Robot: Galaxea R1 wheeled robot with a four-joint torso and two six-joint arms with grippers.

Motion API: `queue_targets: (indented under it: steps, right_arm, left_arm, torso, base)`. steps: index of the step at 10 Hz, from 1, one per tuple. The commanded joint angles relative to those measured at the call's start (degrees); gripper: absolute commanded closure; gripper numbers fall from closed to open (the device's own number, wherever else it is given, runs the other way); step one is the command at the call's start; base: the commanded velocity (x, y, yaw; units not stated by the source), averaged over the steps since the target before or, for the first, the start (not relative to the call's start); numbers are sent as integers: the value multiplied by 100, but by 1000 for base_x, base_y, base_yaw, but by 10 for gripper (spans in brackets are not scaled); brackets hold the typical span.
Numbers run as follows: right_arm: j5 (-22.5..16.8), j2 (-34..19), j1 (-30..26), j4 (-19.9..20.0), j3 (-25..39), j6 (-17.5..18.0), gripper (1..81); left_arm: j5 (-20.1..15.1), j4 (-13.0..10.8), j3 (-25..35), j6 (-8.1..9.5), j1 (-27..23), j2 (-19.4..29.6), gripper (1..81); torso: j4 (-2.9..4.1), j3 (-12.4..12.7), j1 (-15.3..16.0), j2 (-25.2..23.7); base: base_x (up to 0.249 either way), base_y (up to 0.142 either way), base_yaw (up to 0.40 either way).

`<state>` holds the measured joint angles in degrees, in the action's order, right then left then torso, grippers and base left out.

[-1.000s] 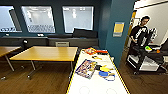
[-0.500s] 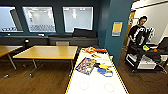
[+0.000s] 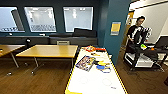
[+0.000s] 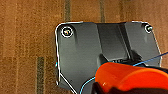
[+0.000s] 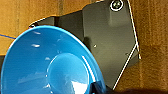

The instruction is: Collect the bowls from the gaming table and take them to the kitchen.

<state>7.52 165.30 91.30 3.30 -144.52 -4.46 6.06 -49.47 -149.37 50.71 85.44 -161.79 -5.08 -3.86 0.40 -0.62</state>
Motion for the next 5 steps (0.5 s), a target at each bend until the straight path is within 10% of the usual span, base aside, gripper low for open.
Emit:
queue_targets:
  steps: [1, 5]
  right_arm:
    - [-313, 23, -142, -102, -84, -11, 811]
    - [-313, 75, -151, -137, -119, -11, 811]
  left_arm:
    - [-219, -54, -321, -53, -207, -55, 811]
    - [-219, -124, -391, -52, -199, -108, 811]
  torso:
    - [0, 0, 0, 0]
    - [0, 0, 0, 0]
  base:
    - [-196, 0, 0]
    - [-203, 0, 0]
